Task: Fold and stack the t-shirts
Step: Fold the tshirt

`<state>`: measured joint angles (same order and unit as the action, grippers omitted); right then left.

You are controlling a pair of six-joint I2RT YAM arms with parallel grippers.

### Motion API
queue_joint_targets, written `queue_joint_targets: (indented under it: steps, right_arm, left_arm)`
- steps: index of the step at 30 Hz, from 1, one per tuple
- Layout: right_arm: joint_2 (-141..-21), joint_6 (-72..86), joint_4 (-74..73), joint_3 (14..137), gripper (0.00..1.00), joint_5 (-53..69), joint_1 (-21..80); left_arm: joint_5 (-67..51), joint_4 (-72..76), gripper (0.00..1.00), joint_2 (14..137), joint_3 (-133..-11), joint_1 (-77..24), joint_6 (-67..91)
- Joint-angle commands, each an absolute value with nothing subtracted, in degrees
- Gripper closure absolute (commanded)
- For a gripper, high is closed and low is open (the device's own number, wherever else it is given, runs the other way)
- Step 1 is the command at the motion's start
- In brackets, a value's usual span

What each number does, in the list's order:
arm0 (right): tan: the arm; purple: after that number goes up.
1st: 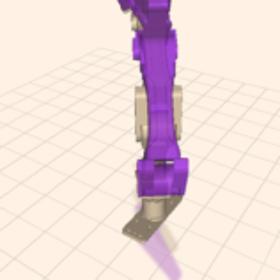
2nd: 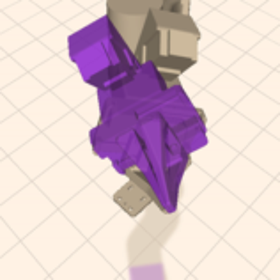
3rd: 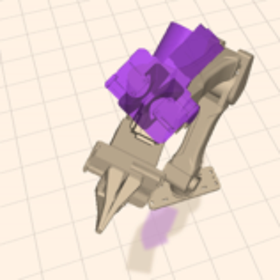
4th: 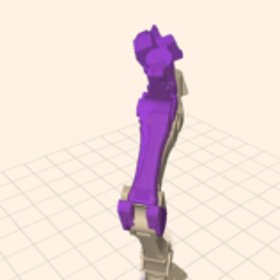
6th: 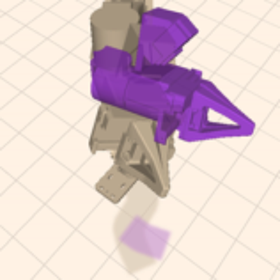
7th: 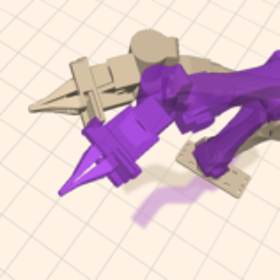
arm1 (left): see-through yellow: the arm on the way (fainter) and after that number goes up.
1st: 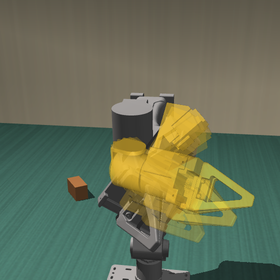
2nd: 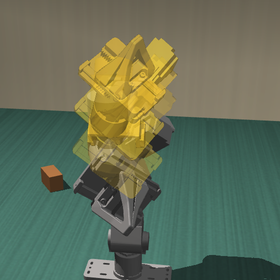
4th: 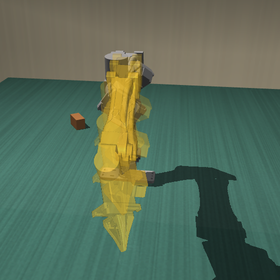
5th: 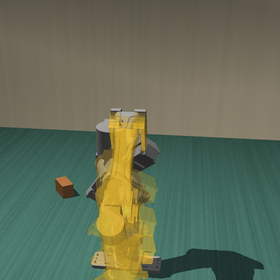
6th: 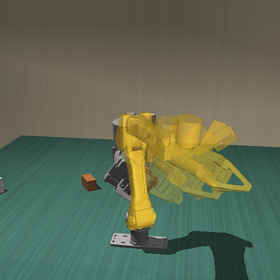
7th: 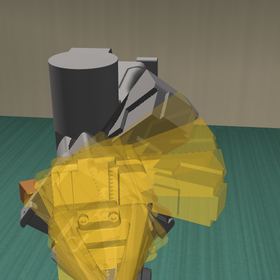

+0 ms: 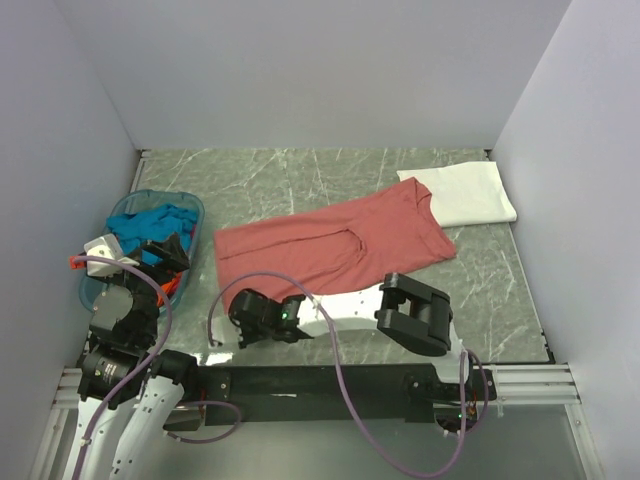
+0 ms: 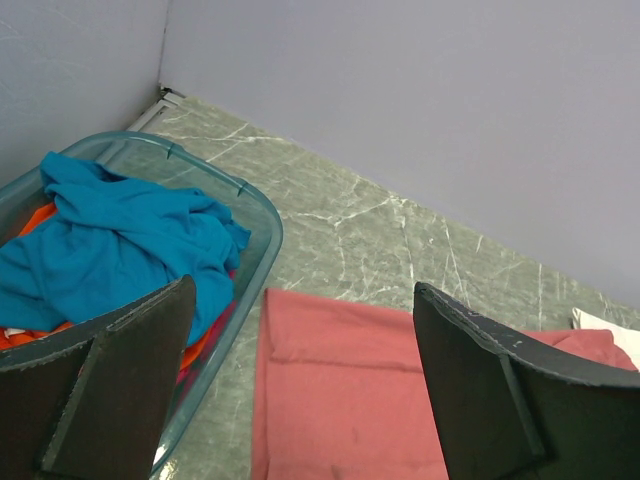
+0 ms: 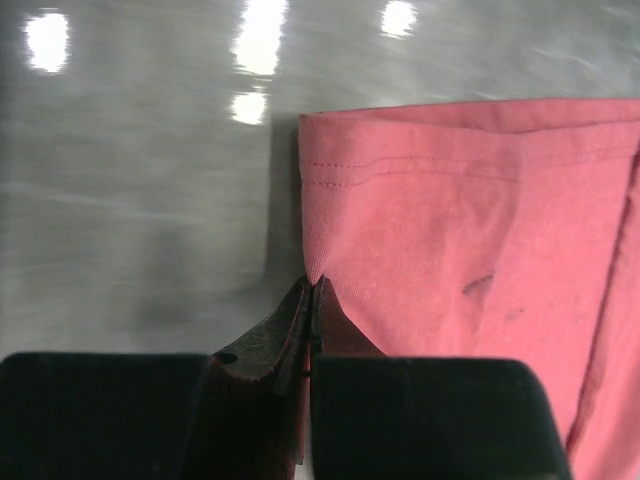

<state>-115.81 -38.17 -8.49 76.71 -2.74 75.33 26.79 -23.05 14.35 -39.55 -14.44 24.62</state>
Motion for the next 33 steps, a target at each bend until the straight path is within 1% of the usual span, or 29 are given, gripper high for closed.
queue_joint_targets:
  steps: [1, 7, 14, 15, 16, 17, 19, 20, 22, 23, 25, 26, 27, 28, 29, 30, 31, 32, 33]
  right_arm:
    - [-111.5, -37.0, -8.6, 74.5, 1.00, 1.2, 78.4]
    - [-109.3, -36.3, -11.9, 72.8, 1.00, 3.5, 81.3]
    - [-107.4, -37.0, -16.2, 73.6, 1.00, 6.6, 83.1]
    - [-107.4, -37.6, -16.8, 74.3, 0.98, 6.5, 83.3]
    - [-107.3, -37.8, -17.7, 74.9, 0.90, 6.6, 83.3]
    - [-107.1, -38.5, -20.1, 75.8, 0.61, 7.4, 83.2]
    - [-105.0, -41.0, -24.7, 78.1, 0.34, 6.9, 82.1]
    - [-104.2, -42.1, -26.6, 79.2, 0.14, 7.2, 81.3]
    - [-100.4, -44.7, -29.3, 80.9, 0.13, 8.8, 78.6]
    - [-98.9, -45.4, -31.7, 80.9, 0.12, 9.6, 75.4]
    - [-93.9, -46.8, -33.3, 79.1, 0.11, 12.4, 70.9]
    - [-91.9, -47.2, -33.2, 77.6, 0.11, 13.0, 66.6]
    - [-87.6, -47.5, -32.9, 73.9, 0.10, 13.4, 64.3]
    - [-85.3, -47.2, -31.7, 71.9, 0.10, 13.8, 62.0]
    - [-83.0, -46.8, -31.2, 70.0, 0.09, 15.5, 56.1]
    - [-78.4, -45.5, -30.8, 66.7, 0.09, 16.6, 53.0]
    - [-76.2, -44.7, -30.1, 65.2, 0.09, 17.9, 49.3]
    - [-73.9, -43.9, -29.7, 63.7, 0.08, 20.7, 46.0]
    - [-69.0, -42.0, -29.1, 61.0, 0.08, 22.1, 38.5]
  left_arm:
    - [25.6, -21.3, 0.05, 13.9, -39.3, -14.3, 23.3]
    - [24.4, -20.8, 0.05, 14.3, -39.2, -14.3, 23.0]
    - [20.2, -19.3, 0.05, 16.0, -38.8, -14.3, 21.8]
    - [18.6, -19.0, 0.05, 16.5, -38.7, -14.3, 21.6]
    - [17.6, -18.4, 0.05, 16.9, -38.6, -14.3, 21.4]
    - [16.1, -17.9, 0.05, 17.3, -38.5, -14.3, 21.1]
    - [11.4, -17.3, 0.05, 19.5, -38.5, -14.3, 20.8]
    - [9.6, -16.7, 0.05, 20.6, -38.6, -14.3, 20.8]
    - [5.3, -15.7, 0.05, 24.0, -39.2, -14.3, 21.0]
    - [4.1, -14.4, 0.05, 25.4, -39.5, -14.3, 21.3]
    - [0.5, -13.2, 0.05, 30.2, -41.5, -14.3, 21.7]
    - [-1.1, -12.4, 0.04, 32.1, -43.4, -14.3, 22.1]
    - [-2.7, -11.2, 0.04, 36.7, -44.5, -14.2, 22.3]
    - [-7.8, -10.5, 0.04, 39.5, -45.8, -14.2, 22.7]
    - [-11.0, -9.8, 0.04, 42.5, -47.2, -14.2, 23.4]
    - [-14.5, -8.6, 0.02, 49.7, -50.2, -14.2, 23.6]
    - [-19.2, -7.7, 0.01, 53.5, -51.8, -14.2, 24.3]
    - [-26.7, -6.5, 0.01, 57.4, -55.2, -14.2, 24.7]
    - [-31.7, -5.3, 0.01, 65.4, -56.8, -14.3, 25.0]
